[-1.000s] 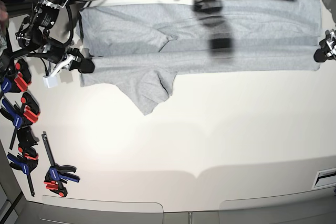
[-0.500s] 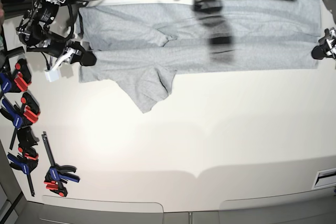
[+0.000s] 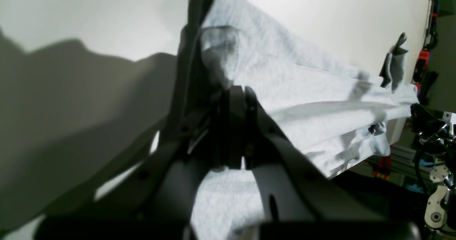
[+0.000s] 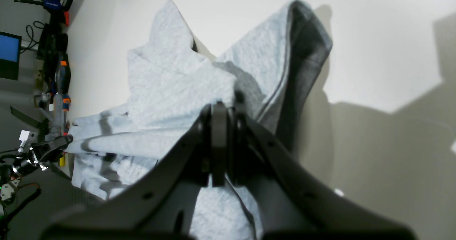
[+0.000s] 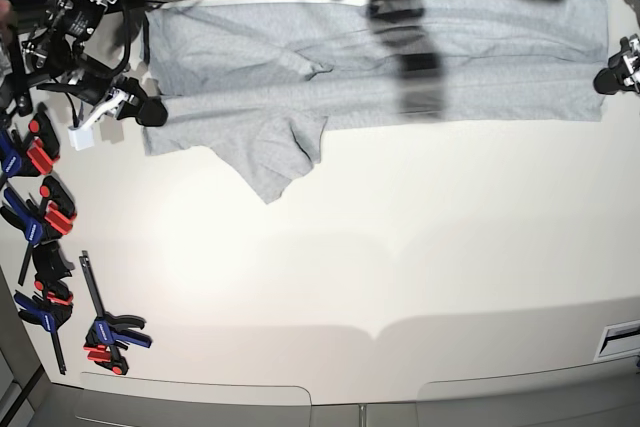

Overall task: Fold the T-shirt properly
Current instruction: 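Carry the right gripper's fold across the shirt toward the left gripper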

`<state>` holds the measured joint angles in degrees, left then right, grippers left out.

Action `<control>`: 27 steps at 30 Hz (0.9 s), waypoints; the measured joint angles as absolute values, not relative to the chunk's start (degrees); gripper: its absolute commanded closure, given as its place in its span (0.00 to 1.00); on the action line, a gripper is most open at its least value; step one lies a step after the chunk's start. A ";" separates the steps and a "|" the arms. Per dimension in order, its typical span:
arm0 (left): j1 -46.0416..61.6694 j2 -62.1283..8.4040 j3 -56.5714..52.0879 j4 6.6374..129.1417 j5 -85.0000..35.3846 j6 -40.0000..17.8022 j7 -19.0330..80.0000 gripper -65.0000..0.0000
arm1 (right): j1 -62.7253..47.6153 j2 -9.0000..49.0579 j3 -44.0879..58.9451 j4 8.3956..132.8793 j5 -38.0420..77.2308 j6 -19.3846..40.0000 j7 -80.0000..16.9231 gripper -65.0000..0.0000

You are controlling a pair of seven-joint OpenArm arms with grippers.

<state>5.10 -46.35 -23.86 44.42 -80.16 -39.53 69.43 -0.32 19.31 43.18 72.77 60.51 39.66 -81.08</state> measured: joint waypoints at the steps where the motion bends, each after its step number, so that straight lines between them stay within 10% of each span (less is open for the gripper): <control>1: 5.15 -46.35 -23.86 44.42 -80.07 -39.53 69.45 0.81 | -0.32 19.31 43.18 72.77 60.51 39.66 -81.08 0.87; 4: 5.19 -46.39 -23.86 44.40 -79.96 -39.51 69.01 0.75 | -0.32 19.53 43.24 72.77 60.42 39.66 -80.82 0.67; 17: 5.21 -47.79 -38.09 52.29 -83.79 -39.51 69.30 0.75 | 5.54 20.58 43.68 79.29 69.28 39.66 -81.03 0.67; 27: 5.23 -47.35 -40.10 53.60 -81.60 -39.51 66.92 0.75 | 18.41 12.25 21.45 69.17 40.21 39.66 -64.53 0.53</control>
<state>5.23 -47.35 -40.10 53.60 -81.60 -39.51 66.92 18.41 12.25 21.45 69.17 40.21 39.66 -64.53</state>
